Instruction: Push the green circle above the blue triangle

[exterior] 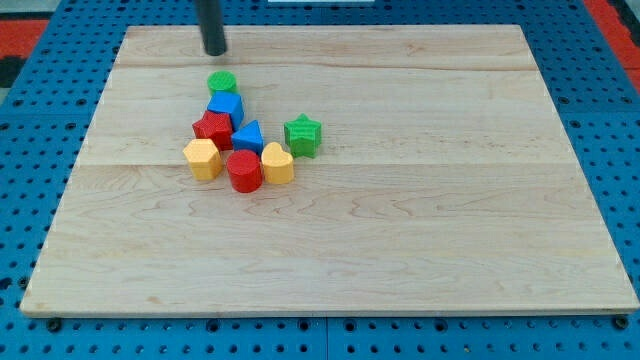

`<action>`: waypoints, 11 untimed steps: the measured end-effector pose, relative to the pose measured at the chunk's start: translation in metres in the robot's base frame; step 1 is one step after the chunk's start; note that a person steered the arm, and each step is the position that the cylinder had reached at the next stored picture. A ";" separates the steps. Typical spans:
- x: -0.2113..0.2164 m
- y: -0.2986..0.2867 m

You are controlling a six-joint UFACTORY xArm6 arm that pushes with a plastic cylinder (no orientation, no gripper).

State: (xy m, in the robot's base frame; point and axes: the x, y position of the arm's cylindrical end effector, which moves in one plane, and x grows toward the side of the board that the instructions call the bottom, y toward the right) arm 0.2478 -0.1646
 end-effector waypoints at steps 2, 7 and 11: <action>0.053 0.028; 0.080 0.092; 0.064 0.127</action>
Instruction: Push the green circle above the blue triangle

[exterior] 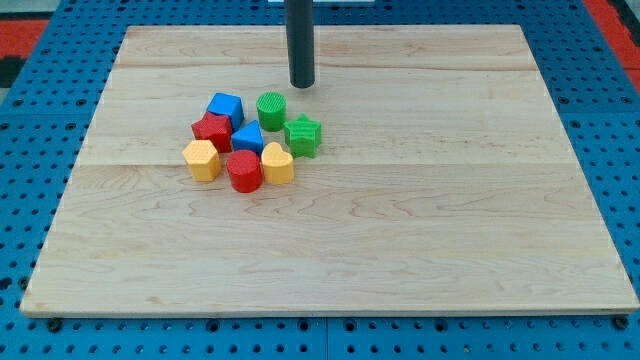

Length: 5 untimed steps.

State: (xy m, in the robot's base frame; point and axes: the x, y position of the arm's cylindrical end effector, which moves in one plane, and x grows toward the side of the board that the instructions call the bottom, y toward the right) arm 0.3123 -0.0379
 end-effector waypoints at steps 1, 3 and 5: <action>0.021 0.001; 0.026 -0.025; -0.012 -0.029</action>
